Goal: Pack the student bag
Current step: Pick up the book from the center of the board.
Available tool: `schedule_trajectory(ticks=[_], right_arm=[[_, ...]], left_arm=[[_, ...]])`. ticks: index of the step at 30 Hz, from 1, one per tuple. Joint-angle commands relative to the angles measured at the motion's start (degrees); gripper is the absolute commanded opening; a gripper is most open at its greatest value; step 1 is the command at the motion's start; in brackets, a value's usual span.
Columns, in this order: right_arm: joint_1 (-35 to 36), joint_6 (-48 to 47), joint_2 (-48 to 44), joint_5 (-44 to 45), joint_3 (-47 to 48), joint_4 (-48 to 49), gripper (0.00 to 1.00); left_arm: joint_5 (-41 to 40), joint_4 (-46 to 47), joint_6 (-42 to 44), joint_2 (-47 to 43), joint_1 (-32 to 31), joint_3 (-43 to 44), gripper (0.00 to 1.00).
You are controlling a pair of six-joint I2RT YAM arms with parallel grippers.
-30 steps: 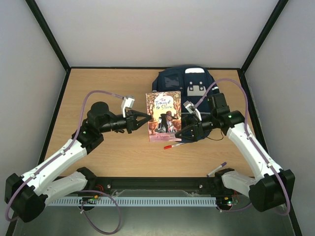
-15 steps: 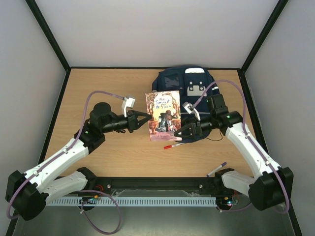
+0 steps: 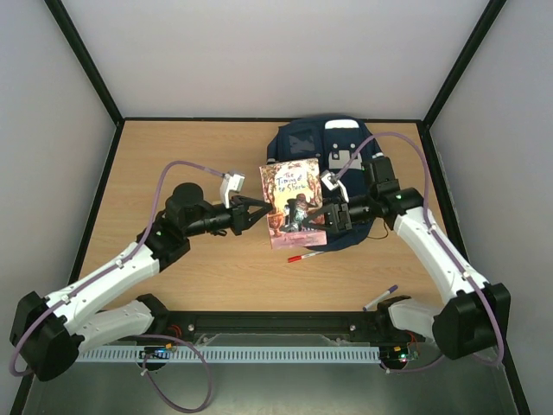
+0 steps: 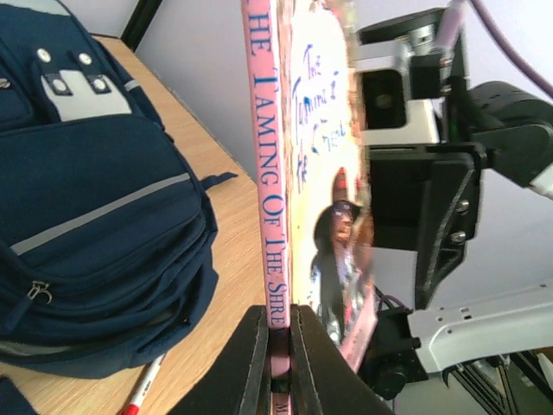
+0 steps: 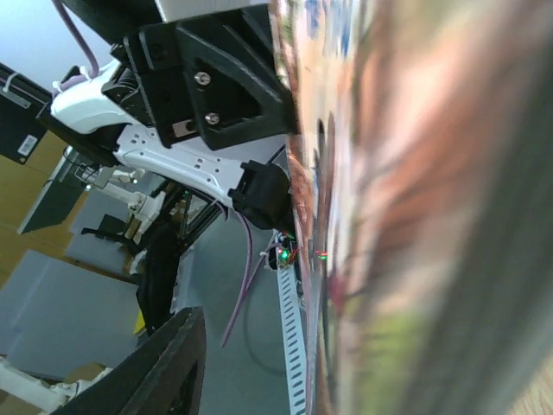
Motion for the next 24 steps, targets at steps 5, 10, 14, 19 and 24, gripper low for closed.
schedule_trajectory(ticks=[5,10,14,19,24], right_arm=[[-4.7,7.2,-3.9,-4.5,-1.6,6.0,0.36],[-4.9,8.1,-3.5,-2.8,-2.1,7.2,0.25],[-4.9,9.2,-3.2,-0.9,-2.5,8.5,0.14],[-5.8,9.7,-3.6,4.4,-2.8,9.1,0.01],[-13.4,6.1,-2.6,14.9,0.1,5.2,0.01]], left_arm=[[-6.2,-2.4,0.6,0.7,-0.7,0.5,0.03],[-5.2,-0.5,-0.3,2.2,-0.7,0.4,0.02],[-5.3,-0.2,-0.2,3.0,-0.7,0.6,0.02],[-5.6,-1.1,1.4,5.4,-0.7,1.7,0.05],[-10.8,-7.4,5.4,8.9,-0.7,5.0,0.62]])
